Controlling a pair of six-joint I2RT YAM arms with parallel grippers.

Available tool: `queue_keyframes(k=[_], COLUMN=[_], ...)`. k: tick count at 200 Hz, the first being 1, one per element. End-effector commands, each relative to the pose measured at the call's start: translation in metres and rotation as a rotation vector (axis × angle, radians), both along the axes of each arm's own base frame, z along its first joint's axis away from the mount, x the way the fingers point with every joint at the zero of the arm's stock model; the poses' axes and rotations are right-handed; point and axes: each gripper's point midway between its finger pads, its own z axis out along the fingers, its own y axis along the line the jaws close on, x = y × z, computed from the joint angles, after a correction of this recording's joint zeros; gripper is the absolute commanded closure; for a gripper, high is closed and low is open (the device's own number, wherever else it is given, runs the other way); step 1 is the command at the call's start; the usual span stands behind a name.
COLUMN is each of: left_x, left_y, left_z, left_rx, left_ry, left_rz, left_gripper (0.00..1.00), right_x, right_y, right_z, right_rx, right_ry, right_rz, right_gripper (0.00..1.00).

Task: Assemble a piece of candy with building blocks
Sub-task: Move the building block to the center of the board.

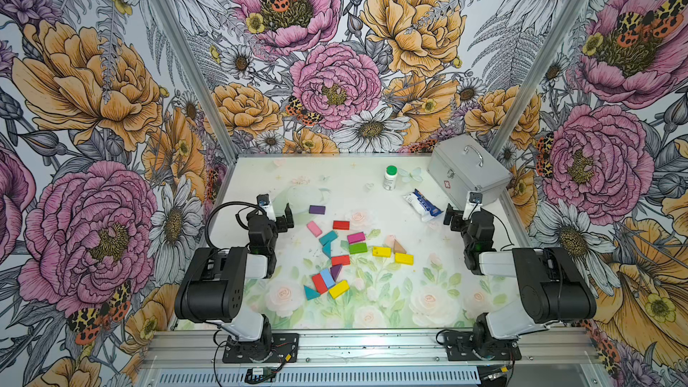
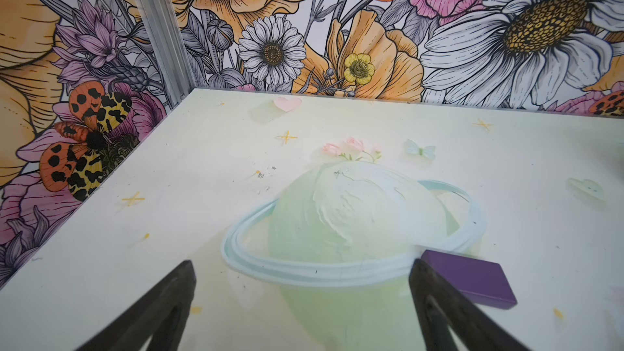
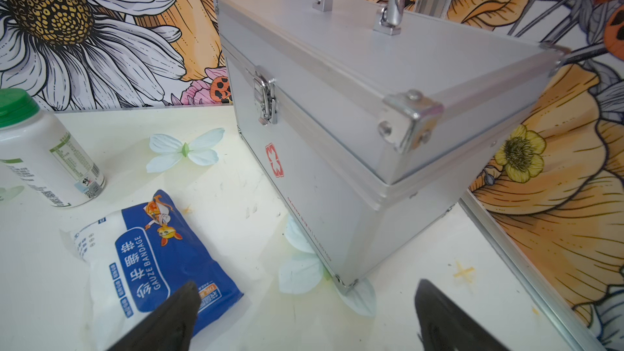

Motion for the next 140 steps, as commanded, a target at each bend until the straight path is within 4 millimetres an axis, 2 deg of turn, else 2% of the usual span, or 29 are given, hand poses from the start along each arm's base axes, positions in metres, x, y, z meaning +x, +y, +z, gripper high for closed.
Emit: queue_keyframes(k=[1,102,125,140], left_x=[0.004,0.004,-0.005,-0.011], left_y=[0.001,-0.001,-0.001,-0.01], left_z=[0.012,0.014,0.044,0.068], left_rx=[0.001,-0.032,0.053,0.085], left_ry=[-0.031,-0.041,-0.051,-0.038], left_rz=[-0.011,-0.055,0.041,0.101], left_gripper=[0.01,0.01,0.01,0.01], right_x=[0.002,0.001,0.002,0.0], right_y=[-0.002,-0.002,-0.003,0.0], right_z=[0.007,0.008,0.035,0.056], right_rx=[0.003,0.002,-0.016,0.004], right_ry=[-0.026,-0.03,0.008,0.053], right_rz=[-0.013,-0.016,-0.046,-0.043], right_gripper=[0.0,0.0,0.0,0.0])
